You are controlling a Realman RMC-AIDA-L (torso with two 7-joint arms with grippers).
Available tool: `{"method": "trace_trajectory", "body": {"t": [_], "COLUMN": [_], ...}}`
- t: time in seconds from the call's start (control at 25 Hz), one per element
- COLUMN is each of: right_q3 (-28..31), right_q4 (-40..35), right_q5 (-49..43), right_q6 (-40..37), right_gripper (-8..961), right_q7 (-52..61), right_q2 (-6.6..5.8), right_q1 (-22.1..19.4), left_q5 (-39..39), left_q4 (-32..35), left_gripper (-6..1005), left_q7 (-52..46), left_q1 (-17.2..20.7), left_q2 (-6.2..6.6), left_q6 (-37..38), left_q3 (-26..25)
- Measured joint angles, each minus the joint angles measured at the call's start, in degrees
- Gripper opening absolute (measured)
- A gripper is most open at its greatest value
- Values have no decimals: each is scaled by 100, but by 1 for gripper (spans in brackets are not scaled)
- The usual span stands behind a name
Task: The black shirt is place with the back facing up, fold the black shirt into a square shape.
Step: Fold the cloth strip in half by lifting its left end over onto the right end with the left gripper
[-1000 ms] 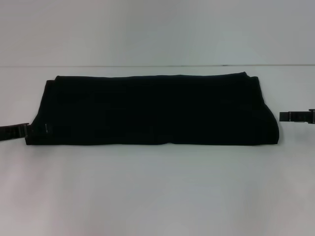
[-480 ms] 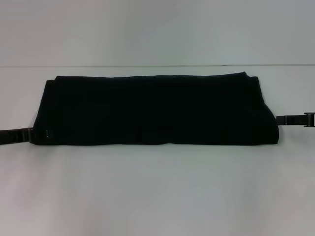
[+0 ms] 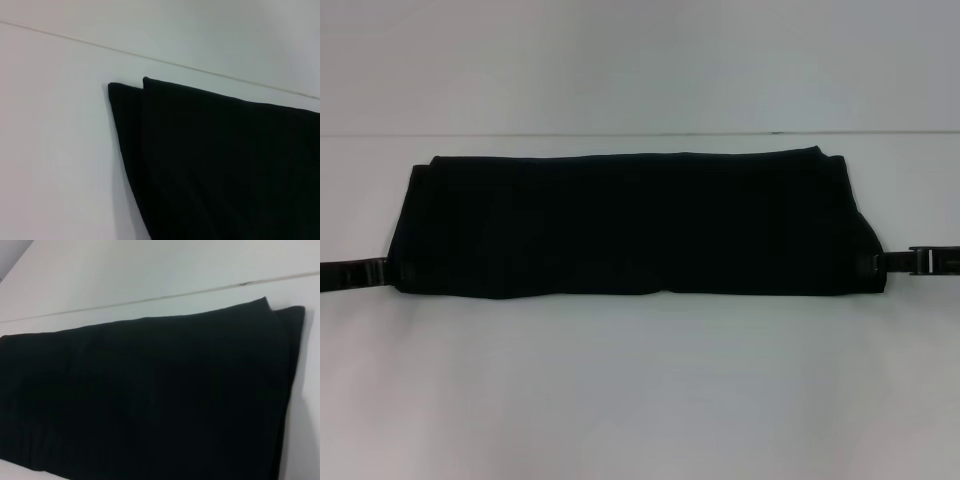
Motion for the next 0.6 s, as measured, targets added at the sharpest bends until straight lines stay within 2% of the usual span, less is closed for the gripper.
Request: {"method": "trace_trajectory", "body": {"t": [0.28, 0.32, 0.4, 0.56, 0.6], "right_q3": [-11, -12, -12, 2, 23], "right_q4": [115, 129, 137, 92, 81], "right_q5": [0, -1, 0, 17, 32], "right_q6": [187, 202, 224, 204, 183], "right_gripper": [660, 660, 601, 482, 422], "right_q7": [10, 10, -5, -78, -119], "right_q2": [74, 85, 105, 147, 156], "right_q1": [1, 0, -2, -49, -73], "left_q5": [9, 9, 9, 32, 43], "left_q4": [-5, -7, -13, -15, -15], "left_gripper": [181, 124, 11, 25, 28], "left_q7": [27, 33, 44, 49, 50], "left_q1": [-1, -1, -1, 1, 2], "left_q2": [4, 5, 6, 6, 6], "left_q6": [0, 0, 0, 3, 5], "left_q3": [0, 0, 0, 0, -1]}}
